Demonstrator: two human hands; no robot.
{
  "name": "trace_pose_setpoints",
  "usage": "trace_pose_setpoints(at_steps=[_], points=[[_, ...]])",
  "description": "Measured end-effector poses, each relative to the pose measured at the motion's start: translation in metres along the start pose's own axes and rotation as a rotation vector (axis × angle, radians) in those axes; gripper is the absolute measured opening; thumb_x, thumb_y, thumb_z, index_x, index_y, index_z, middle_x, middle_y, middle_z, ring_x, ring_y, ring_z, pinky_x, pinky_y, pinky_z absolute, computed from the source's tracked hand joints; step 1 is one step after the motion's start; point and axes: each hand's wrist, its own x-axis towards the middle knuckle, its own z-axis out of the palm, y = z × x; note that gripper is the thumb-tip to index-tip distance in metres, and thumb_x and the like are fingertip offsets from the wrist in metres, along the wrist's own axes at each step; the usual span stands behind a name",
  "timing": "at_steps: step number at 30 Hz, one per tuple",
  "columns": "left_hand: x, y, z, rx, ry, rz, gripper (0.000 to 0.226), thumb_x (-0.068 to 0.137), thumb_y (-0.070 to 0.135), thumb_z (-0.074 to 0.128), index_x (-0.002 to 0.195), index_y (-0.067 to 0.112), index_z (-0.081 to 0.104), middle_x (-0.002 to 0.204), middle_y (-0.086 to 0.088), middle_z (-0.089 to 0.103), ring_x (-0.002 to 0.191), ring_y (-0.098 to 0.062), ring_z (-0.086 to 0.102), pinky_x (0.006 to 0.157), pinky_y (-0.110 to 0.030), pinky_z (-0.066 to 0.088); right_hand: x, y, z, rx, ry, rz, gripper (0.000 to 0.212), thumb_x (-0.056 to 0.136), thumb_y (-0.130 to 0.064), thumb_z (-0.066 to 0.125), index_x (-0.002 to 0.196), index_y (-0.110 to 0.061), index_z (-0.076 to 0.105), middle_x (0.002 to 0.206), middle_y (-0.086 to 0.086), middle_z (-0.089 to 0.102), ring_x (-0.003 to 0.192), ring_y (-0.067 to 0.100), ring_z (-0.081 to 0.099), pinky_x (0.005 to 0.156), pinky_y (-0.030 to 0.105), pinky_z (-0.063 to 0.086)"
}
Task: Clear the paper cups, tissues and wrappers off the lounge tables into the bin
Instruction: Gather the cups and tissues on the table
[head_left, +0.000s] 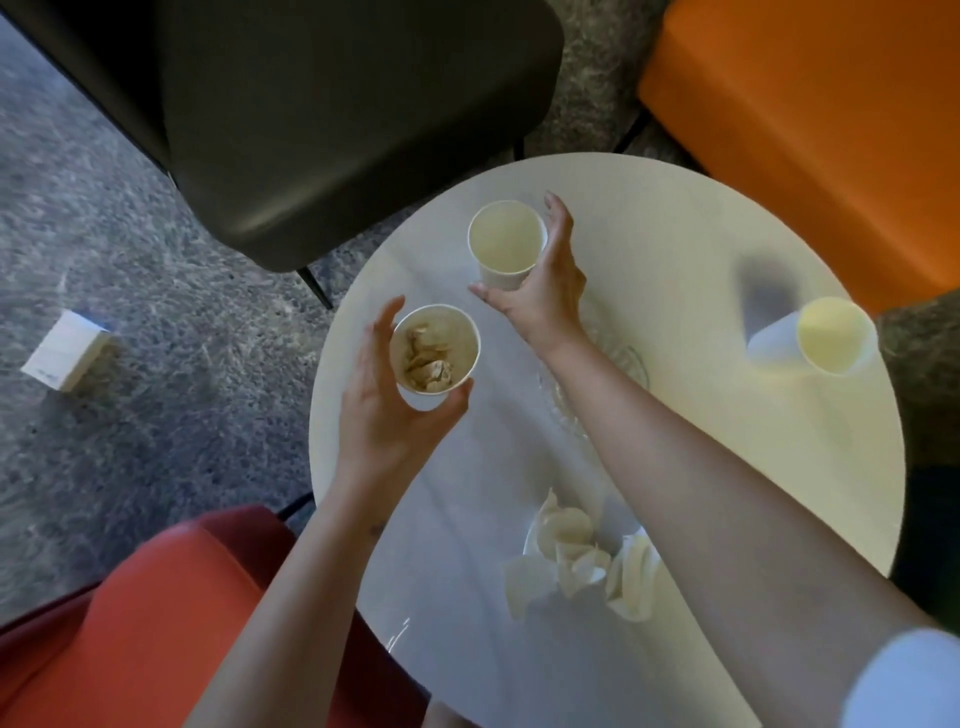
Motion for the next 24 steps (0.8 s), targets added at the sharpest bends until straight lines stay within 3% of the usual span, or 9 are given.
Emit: trace_pose_setpoints(at_steps=[6,12,18,21,24], points=[[0.011,0.000,-0.008,-0.091,0.023,0.014,0.081,0.069,0.022,0.080,0.137,0.016,0.036,0.123,-0.005,0.053,0.110,-0.017,0.056,0.090,-0.042,0.050,0.001,0.000,0.005,0.067,0.171,-0.140,0.075,0.061,-0.020,0.083,0.123,-0.002,0.044,0.122,0.008,0.056,0.110,0.026,0.055,0.093,0.045,0.041],[0.021,0.024,-0.011,-0.195,0.132,0.124,0.073,0.073,0.034,0.072,0.134,0.013,0.038,0.121,0.015,0.049,0.113,-0.008,0.055,0.089,-0.040,0.053,-0.038,0.005,-0.005,-0.017,0.076,-0.278,0.068,0.056,-0.016,0.083,0.116,-0.006,0.053,0.111,0.004,0.059,0.106,0.020,0.053,0.088,0.033,0.029],[0.017,0.038,-0.007,-0.294,0.136,0.148,0.073,0.075,0.030,0.070,0.136,0.012,0.034,0.125,0.007,0.048,0.117,-0.017,0.053,0.090,-0.047,0.052,-0.061,0.003,-0.013,0.030,0.104,-0.201,0.065,0.054,-0.012,0.083,0.113,-0.006,0.055,0.109,0.002,0.061,0.102,0.019,0.055,0.089,0.033,0.033],[0.013,0.044,0.002,-0.321,0.076,0.114,0.076,0.075,0.029,0.070,0.138,0.009,0.034,0.133,-0.008,0.045,0.123,-0.020,0.049,0.094,-0.046,0.050,-0.070,-0.002,-0.016,0.055,0.096,-0.201,0.064,0.056,-0.019,0.085,0.111,-0.008,0.056,0.107,-0.001,0.061,0.101,0.011,0.053,0.090,0.033,0.036],[0.007,0.050,0.012,-0.339,0.069,0.099,0.072,0.076,0.021,0.072,0.136,0.010,0.035,0.131,-0.006,0.045,0.122,-0.019,0.049,0.096,-0.043,0.049,-0.082,0.000,-0.023,0.069,0.062,-0.146,0.067,0.055,-0.025,0.087,0.112,-0.009,0.056,0.107,-0.001,0.062,0.100,0.014,0.056,0.089,0.038,0.042]])
